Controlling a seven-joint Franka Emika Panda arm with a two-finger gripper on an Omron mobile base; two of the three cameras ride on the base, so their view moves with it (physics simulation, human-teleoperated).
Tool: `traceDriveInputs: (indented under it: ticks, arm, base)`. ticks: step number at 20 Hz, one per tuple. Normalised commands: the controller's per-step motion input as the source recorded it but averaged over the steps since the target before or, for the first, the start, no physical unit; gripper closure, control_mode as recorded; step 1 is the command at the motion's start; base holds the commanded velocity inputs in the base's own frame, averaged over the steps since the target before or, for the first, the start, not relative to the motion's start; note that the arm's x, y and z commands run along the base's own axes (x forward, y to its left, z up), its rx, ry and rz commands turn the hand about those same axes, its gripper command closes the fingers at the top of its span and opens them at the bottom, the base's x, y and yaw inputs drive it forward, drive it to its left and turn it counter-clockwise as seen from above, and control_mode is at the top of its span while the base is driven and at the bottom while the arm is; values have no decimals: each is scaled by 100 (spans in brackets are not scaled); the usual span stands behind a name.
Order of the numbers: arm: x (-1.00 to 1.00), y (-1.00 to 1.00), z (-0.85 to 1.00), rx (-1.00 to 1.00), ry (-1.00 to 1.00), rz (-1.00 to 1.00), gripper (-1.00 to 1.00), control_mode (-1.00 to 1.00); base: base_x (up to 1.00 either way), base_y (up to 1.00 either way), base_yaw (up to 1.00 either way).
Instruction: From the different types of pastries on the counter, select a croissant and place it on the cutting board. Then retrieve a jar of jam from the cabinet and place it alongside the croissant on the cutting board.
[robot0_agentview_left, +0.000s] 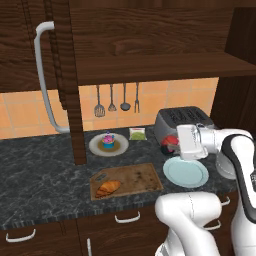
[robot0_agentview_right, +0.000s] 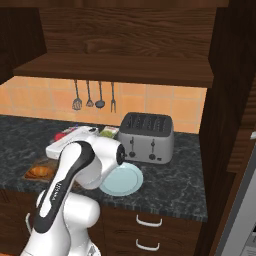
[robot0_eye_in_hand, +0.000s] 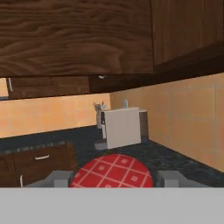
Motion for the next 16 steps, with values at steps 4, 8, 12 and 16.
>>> traceDriveInputs:
  ticks: [4, 8, 12, 16]
  arm:
    - [-5, 24, -52, 0, 5, 2, 100, -100]
    - [30, 88, -97, -15, 20, -14, 100, -100]
    - [15, 39, -33, -10, 10, -12, 100, -100]
    - [-3, 0, -50, 2, 1, 0, 100, -100]
  base:
    - [0, 0, 0]
    - [0, 0, 0]
    - [0, 0, 0]
    - [0, 0, 0]
